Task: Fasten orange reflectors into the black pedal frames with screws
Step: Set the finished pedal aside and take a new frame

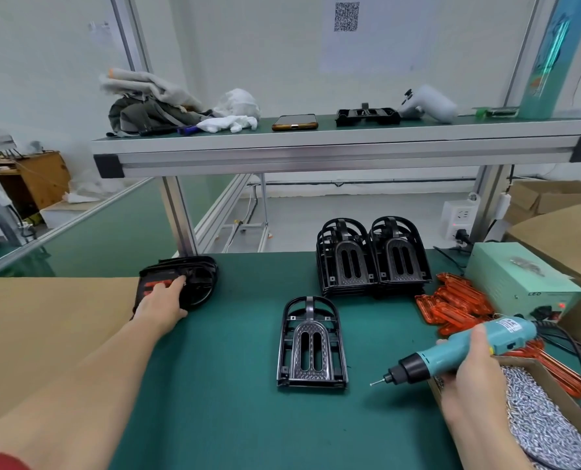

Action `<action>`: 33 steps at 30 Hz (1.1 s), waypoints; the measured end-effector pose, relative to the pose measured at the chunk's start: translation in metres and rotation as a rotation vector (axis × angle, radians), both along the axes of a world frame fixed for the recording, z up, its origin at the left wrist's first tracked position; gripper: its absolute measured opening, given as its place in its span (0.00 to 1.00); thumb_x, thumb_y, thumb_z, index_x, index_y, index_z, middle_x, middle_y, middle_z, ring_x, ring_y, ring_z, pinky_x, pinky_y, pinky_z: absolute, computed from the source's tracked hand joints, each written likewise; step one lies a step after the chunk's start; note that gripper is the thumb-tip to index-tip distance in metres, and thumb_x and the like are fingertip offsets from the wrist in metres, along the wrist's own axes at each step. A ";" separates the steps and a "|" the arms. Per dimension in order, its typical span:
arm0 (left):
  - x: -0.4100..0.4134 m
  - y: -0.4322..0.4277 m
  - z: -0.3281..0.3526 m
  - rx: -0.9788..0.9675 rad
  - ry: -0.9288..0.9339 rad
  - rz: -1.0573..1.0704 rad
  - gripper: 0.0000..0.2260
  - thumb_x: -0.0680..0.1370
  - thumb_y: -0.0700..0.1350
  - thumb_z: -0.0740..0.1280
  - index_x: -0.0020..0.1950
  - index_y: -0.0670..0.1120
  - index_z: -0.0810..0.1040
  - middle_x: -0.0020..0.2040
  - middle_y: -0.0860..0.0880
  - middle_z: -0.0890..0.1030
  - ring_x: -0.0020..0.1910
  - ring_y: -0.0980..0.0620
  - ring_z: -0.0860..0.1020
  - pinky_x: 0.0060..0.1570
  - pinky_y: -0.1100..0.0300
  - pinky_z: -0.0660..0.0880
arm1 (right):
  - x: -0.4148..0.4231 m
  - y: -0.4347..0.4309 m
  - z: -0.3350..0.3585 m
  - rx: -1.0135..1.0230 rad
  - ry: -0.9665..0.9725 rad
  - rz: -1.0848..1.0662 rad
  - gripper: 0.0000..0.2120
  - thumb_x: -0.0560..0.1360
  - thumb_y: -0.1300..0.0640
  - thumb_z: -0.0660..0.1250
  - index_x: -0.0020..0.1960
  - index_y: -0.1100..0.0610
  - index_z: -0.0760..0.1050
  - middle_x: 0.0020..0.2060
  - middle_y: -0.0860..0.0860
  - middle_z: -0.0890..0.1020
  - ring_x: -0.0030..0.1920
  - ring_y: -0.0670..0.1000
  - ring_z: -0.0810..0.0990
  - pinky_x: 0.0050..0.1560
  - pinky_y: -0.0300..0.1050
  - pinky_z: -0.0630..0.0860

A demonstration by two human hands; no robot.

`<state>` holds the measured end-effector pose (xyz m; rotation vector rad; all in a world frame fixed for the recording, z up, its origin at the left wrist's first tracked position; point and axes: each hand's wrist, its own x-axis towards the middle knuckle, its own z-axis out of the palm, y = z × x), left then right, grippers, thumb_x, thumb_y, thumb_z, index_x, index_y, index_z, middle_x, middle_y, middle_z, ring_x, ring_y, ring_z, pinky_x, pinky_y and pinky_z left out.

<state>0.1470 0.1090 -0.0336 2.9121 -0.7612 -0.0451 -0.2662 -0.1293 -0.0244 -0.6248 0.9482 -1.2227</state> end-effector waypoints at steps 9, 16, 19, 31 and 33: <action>-0.015 0.003 -0.018 -0.022 -0.054 0.032 0.31 0.81 0.46 0.64 0.80 0.46 0.53 0.69 0.37 0.63 0.62 0.36 0.72 0.59 0.47 0.73 | -0.002 -0.003 -0.003 0.018 -0.006 0.016 0.16 0.84 0.46 0.59 0.62 0.58 0.69 0.45 0.51 0.78 0.44 0.48 0.80 0.44 0.46 0.77; -0.035 0.009 -0.017 -0.118 -0.122 0.076 0.27 0.78 0.45 0.68 0.73 0.40 0.63 0.64 0.37 0.65 0.59 0.36 0.71 0.58 0.47 0.71 | -0.006 -0.004 -0.002 0.061 -0.032 -0.003 0.15 0.83 0.45 0.61 0.59 0.57 0.70 0.44 0.50 0.78 0.44 0.48 0.80 0.43 0.44 0.77; -0.064 -0.005 -0.006 -0.326 -0.128 0.005 0.12 0.77 0.45 0.69 0.58 0.40 0.75 0.55 0.40 0.73 0.53 0.38 0.75 0.53 0.48 0.72 | -0.014 -0.007 0.000 0.072 -0.035 -0.014 0.11 0.83 0.48 0.63 0.57 0.55 0.71 0.44 0.50 0.77 0.42 0.47 0.80 0.40 0.45 0.77; -0.188 -0.065 0.012 -0.271 0.285 -0.257 0.13 0.74 0.55 0.70 0.39 0.48 0.73 0.36 0.51 0.80 0.36 0.50 0.79 0.43 0.56 0.77 | -0.027 -0.006 -0.023 -0.047 0.303 0.019 0.25 0.79 0.59 0.70 0.69 0.63 0.62 0.61 0.61 0.76 0.51 0.57 0.80 0.42 0.47 0.78; -0.190 -0.067 0.013 -0.262 0.286 -0.242 0.10 0.75 0.50 0.68 0.38 0.48 0.72 0.35 0.50 0.80 0.37 0.48 0.81 0.43 0.56 0.79 | -0.026 0.002 -0.024 -0.086 0.359 0.005 0.28 0.79 0.61 0.70 0.73 0.61 0.59 0.65 0.61 0.75 0.57 0.60 0.81 0.56 0.56 0.80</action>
